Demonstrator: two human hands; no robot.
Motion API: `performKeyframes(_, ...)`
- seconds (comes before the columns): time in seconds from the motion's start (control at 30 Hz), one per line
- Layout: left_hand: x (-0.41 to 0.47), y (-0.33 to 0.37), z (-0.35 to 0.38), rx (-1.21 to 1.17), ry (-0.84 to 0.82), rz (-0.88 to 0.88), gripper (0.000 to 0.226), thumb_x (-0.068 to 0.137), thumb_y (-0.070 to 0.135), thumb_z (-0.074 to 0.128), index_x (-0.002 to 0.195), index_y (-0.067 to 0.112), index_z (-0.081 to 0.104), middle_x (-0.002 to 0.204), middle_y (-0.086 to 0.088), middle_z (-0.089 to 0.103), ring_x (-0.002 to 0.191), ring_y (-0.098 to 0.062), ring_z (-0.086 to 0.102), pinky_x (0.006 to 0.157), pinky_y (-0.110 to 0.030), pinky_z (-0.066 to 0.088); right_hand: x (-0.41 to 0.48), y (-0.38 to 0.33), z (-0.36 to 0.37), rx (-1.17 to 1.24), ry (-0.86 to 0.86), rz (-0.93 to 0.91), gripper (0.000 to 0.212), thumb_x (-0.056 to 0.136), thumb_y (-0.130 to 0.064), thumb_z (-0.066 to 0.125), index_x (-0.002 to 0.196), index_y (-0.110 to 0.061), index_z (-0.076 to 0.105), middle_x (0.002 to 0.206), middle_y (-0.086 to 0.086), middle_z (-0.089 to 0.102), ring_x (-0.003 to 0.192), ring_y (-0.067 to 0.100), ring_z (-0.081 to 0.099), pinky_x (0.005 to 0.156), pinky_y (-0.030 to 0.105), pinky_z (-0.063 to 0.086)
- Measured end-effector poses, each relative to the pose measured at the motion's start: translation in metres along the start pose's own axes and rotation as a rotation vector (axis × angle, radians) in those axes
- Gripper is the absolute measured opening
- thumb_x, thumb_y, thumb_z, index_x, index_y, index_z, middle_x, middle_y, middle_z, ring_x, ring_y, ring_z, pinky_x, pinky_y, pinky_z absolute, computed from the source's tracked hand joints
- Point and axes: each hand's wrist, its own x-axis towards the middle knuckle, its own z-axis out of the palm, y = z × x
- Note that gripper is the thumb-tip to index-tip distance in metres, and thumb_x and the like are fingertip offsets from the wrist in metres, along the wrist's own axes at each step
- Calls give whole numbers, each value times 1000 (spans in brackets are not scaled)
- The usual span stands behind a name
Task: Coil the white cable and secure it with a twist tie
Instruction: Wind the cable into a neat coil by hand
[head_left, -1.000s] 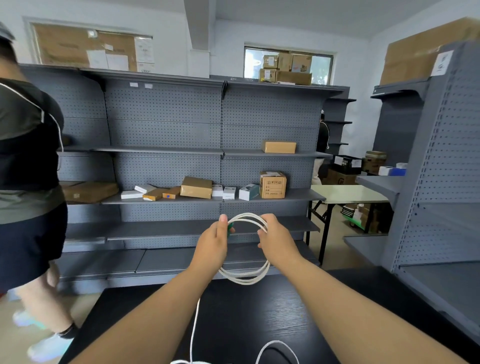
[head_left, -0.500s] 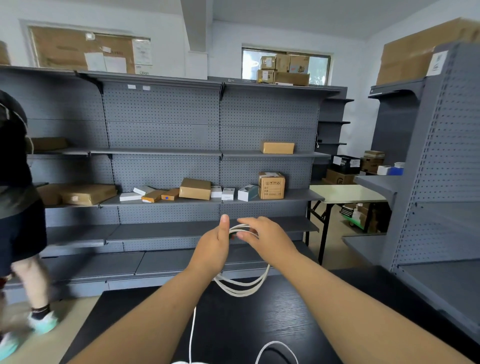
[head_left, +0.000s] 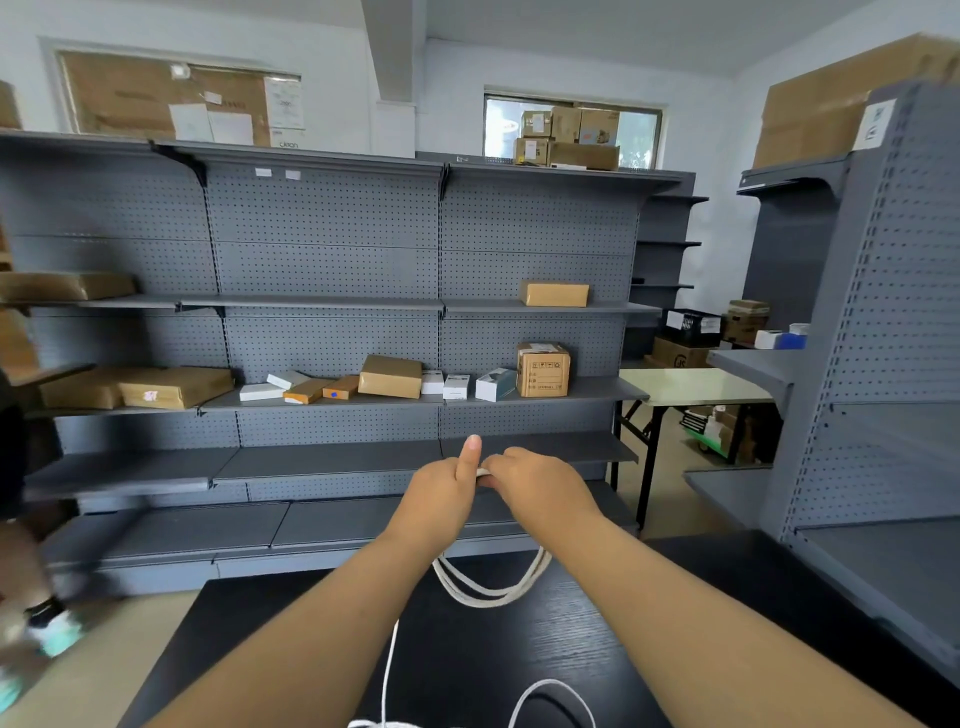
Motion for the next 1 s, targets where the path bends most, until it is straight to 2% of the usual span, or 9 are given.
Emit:
performKeyframes(0.03, 0, -1, -1, 0, -14, -1, 60, 95, 53, 20, 65, 15, 55, 66, 3, 51, 67, -12, 48, 61, -29, 35, -1, 1, 0, 9, -8, 12, 16, 96, -19, 46, 106, -13, 56, 86, 5, 49, 82, 30, 59, 58, 33, 36)
performKeyframes(0.1, 1, -5, -4, 5, -61, -4, 56, 96, 51, 29, 81, 9, 63, 70, 0, 54, 67, -13, 50, 62, -28, 37, -2, 3, 2, 35, -11, 68, 15, 96, -20, 44, 101, -12, 56, 82, 2, 42, 83, 30, 59, 60, 32, 36)
performKeyframes(0.2, -2, -15, -10, 4, -159, -30, 38, 95, 46, 40, 87, 15, 61, 67, 3, 56, 61, -9, 53, 58, -26, 38, -2, 9, 1, 106, 36, 235, 23, 98, -27, 41, 97, -12, 58, 87, 6, 55, 87, 28, 59, 66, 33, 38)
performKeyframes(0.33, -6, -19, -10, -72, -135, -64, 28, 97, 41, 39, 84, 25, 57, 59, 7, 55, 56, -6, 55, 56, -24, 38, -5, 12, 3, 476, 78, 478, 26, 98, -30, 43, 100, -12, 62, 92, 9, 65, 82, 28, 63, 76, 37, 50)
performKeyframes(0.47, -4, -10, -7, 136, -16, 63, 27, 99, 38, 36, 86, 22, 52, 70, 8, 52, 69, -14, 50, 53, -22, 32, -3, 9, 8, 473, 28, 432, 22, 98, -25, 43, 108, -11, 55, 103, 10, 61, 90, 27, 60, 76, 36, 47)
performKeyframes(0.57, -2, -6, -6, 297, -12, 141, 31, 99, 38, 35, 87, 14, 50, 72, 0, 52, 67, -19, 50, 57, -31, 34, -4, 10, 10, 315, -22, 282, 25, 98, -24, 42, 121, -15, 46, 113, 9, 56, 95, 30, 56, 71, 35, 41)
performKeyframes(0.7, -4, -2, -2, 416, -56, 188, 32, 99, 37, 34, 86, 11, 48, 77, -3, 50, 68, -22, 49, 61, -31, 35, -8, 6, 13, 97, -61, 142, 24, 100, -26, 39, 119, -12, 42, 111, 10, 52, 90, 35, 58, 62, 35, 35)
performKeyframes(0.87, -7, -5, 2, 357, -52, 200, 32, 98, 37, 38, 89, 9, 51, 76, 0, 51, 69, -19, 47, 59, -28, 31, -6, 5, 15, 74, -59, 214, 12, 99, -11, 37, 108, -9, 45, 105, 13, 53, 90, 36, 58, 64, 36, 36)
performKeyframes(1.0, -9, -13, 2, 265, -65, 125, 23, 97, 37, 41, 86, 17, 46, 67, 6, 48, 60, -12, 45, 49, -23, 29, -3, 6, 11, 220, 5, 412, 18, 100, -21, 37, 102, -9, 49, 99, 11, 57, 77, 26, 49, 60, 31, 31)
